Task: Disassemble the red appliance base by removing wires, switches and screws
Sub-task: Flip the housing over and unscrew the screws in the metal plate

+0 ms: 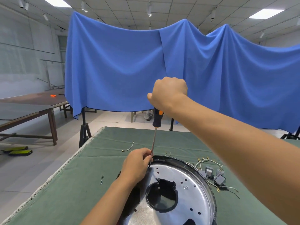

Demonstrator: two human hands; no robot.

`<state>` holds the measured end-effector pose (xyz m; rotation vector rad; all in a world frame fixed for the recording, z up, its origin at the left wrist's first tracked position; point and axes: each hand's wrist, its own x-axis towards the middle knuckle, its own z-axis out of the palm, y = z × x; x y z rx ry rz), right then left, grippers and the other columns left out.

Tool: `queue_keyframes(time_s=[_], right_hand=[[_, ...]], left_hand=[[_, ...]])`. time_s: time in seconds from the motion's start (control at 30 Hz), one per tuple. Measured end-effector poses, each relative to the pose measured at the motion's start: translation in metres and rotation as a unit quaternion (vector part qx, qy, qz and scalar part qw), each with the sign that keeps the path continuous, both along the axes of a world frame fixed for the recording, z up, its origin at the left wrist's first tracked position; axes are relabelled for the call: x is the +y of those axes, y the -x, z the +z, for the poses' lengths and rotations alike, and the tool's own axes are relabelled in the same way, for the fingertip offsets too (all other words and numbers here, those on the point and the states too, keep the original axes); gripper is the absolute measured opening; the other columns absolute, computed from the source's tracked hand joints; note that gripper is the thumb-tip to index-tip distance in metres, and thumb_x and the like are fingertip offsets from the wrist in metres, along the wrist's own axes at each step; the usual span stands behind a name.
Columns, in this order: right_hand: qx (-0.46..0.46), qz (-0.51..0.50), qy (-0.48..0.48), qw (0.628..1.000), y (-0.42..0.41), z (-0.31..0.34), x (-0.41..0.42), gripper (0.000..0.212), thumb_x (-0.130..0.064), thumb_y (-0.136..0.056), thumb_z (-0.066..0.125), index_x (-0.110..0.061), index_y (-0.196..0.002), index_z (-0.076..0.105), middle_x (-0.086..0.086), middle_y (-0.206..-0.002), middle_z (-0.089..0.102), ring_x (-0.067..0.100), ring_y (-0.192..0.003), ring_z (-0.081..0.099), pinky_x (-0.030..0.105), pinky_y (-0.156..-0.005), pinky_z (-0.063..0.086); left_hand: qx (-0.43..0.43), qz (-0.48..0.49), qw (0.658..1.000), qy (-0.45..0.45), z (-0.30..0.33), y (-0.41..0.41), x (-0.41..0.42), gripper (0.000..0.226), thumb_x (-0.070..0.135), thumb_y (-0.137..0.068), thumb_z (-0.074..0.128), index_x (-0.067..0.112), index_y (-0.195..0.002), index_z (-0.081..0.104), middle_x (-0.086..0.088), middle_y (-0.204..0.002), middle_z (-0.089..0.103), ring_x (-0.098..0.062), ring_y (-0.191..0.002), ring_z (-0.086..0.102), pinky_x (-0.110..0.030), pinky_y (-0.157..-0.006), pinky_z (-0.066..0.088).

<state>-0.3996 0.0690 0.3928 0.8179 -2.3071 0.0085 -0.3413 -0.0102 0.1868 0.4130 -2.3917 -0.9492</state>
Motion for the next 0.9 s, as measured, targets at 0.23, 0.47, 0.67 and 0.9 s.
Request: queue_keyframes(time_s=[0.23,0.47,0.67,0.9], right_hand=[[-0.047,-0.008,-0.096,0.994,-0.014,0.012,-0.017,0.025,-0.023,-0.090,0.051,-0.016,-0.067,0.045,0.000,-0.068,0.045,0.019,-0.055,0.042,0.024,-0.049,0.028],[-0.174,0.092,-0.113,0.974,-0.008,0.024,-0.006,0.037,-0.032,-0.095,0.049,-0.011,-0.065,0.045,0.001,-0.040,0.051,0.016,-0.035,0.048,0.023,-0.048,0.038],[-0.276,0.111,-0.023,0.955,-0.005,0.013,-0.004,0.029,-0.037,-0.090,0.059,-0.010,-0.082,0.052,0.007,-0.071,0.066,0.024,-0.056,0.062,0.034,-0.059,0.057],[-0.168,0.019,-0.097,0.981,-0.008,0.021,-0.016,0.026,-0.022,-0.096,0.042,-0.015,-0.071,0.047,0.000,-0.063,0.054,0.021,-0.063,0.054,0.024,-0.051,0.032]], left_hand=[[-0.018,0.018,1.000,0.018,-0.004,-0.001,-0.002,0.017,0.019,-0.089,0.057,0.030,-0.076,0.058,0.012,-0.076,0.065,-0.013,-0.078,0.060,-0.035,-0.075,0.050],[-0.028,-0.013,0.999,0.033,-0.002,-0.004,0.000,0.025,0.003,-0.084,0.045,0.018,-0.097,0.060,0.002,-0.086,0.065,-0.021,-0.085,0.058,-0.036,-0.077,0.048],[-0.066,0.000,0.997,0.048,-0.003,-0.002,-0.002,0.018,0.004,-0.080,0.051,0.013,-0.094,0.059,-0.006,-0.089,0.063,-0.027,-0.084,0.057,-0.042,-0.077,0.049],[-0.092,0.004,0.994,0.066,-0.002,-0.004,0.002,0.019,0.001,-0.080,0.042,0.016,-0.087,0.051,-0.008,-0.093,0.056,-0.028,-0.085,0.053,-0.036,-0.074,0.046]])
